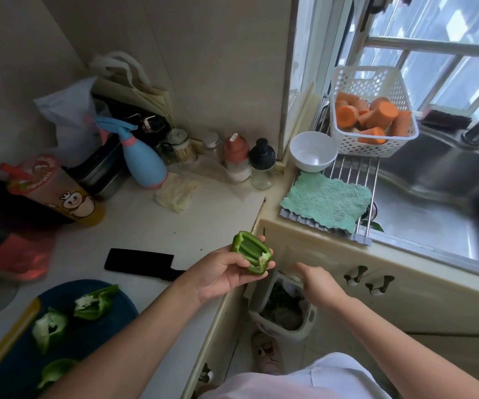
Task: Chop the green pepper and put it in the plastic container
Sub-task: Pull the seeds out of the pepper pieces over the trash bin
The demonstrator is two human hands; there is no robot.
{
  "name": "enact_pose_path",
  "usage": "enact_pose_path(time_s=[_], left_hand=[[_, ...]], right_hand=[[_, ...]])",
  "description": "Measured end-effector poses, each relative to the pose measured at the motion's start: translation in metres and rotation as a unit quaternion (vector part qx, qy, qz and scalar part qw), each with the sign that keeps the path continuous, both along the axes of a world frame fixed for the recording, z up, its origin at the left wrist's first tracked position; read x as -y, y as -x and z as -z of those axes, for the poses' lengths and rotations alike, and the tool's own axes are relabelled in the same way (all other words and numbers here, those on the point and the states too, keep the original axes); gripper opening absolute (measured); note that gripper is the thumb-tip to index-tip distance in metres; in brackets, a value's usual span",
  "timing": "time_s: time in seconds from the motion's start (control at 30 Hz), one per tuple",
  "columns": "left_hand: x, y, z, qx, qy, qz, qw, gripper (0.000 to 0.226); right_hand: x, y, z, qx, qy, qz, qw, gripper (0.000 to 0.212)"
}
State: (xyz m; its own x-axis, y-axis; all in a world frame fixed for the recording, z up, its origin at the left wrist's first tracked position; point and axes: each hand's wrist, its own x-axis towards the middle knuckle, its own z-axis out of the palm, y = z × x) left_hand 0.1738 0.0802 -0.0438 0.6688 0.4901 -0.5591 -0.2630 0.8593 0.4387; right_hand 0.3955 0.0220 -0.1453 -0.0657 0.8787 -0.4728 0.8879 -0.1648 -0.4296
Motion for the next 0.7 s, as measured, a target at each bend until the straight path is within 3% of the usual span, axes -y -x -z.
enact_pose_path(time_s=[0.1,0.27,0.4,0.57,0.7], left_hand=[[0.002,0.0,0.0,-0.007,-0.002,-0.004,1.0,0.056],[0.003,0.001,0.001,-0.022,0.001,-0.007,1.0,0.049],[0.007,0.0,0.0,-0.066,-0.015,-0.009,0.998,0.046],[0.01,0.002,-0.004,-0.124,-0.04,-0.013,0.991,0.043],[0.011,0.009,-0.012,-0.16,-0.052,-0.044,0.985,0.038]], right_hand=[[0.002,-0.002,0.002,-0.003,-0.004,0.003,1.0,0.056],[-0.001,-0.005,-0.004,0.012,-0.067,0.035,0.997,0.017],[-0.001,-0.005,-0.006,0.003,-0.063,0.049,0.997,0.045],[-0.005,-0.009,-0.017,0.022,-0.061,0.098,0.993,0.013],[-0.009,0.0,-0.036,-0.017,-0.108,0.085,0.99,0.023]])
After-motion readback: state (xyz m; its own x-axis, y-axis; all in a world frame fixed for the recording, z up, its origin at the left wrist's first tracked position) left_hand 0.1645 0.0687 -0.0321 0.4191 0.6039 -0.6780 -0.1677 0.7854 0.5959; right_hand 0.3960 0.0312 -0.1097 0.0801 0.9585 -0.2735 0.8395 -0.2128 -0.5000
